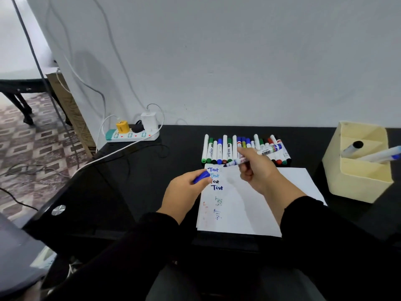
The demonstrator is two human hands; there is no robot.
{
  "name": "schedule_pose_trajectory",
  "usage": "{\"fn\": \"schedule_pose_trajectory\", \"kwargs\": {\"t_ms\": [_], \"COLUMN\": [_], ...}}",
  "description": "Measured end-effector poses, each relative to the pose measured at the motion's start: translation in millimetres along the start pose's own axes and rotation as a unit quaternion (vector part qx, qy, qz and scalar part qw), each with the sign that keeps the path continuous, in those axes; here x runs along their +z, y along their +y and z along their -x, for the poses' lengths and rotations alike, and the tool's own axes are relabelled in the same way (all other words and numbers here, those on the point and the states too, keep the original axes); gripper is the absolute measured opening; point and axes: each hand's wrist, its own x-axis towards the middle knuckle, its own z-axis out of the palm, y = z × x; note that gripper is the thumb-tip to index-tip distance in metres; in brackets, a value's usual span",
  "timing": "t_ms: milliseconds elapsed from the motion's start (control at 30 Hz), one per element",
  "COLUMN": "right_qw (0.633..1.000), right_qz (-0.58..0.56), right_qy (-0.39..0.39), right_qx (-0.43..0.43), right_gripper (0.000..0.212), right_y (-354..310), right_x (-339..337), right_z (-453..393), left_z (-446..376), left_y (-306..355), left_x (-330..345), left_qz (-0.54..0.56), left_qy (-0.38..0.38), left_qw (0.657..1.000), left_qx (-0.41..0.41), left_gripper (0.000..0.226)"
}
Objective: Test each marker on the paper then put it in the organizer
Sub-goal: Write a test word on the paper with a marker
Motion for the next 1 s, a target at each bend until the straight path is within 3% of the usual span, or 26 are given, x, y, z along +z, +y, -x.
{"fn": "schedule_pose_trajectory", "kwargs": {"t_ms": [233, 467, 700, 1000], "right_qw": [0.993, 0.988, 0.996, 0.999], "right_qz": [0.06, 0.106, 0.019, -0.026], "right_qy": [-0.03, -0.036, 0.008, 0.013], "right_qx": [-0.095, -0.108, -0.086, -0.024], "right_gripper": [0.035, 0.035, 0.036, 0.037], "right_y": [-22, -26, -23, -15], "right_x": [6, 0, -5, -4], "right_z": [35, 62, 71, 72], "left_z": [10, 23, 31, 29], "left_y": [46, 67, 82, 81], "left_x": [-9, -9, -3, 0], "left_qz": [0.186, 0.197, 0.231, 0.211], "left_qy": [-0.063, -0.091, -0.091, -0.112], "left_qw": [0.98, 0.976, 0.969, 0.971], "left_qx": [0.017, 0.026, 0.012, 0.032], "left_gripper": [0.036, 0.021, 0.003, 0.004]}}
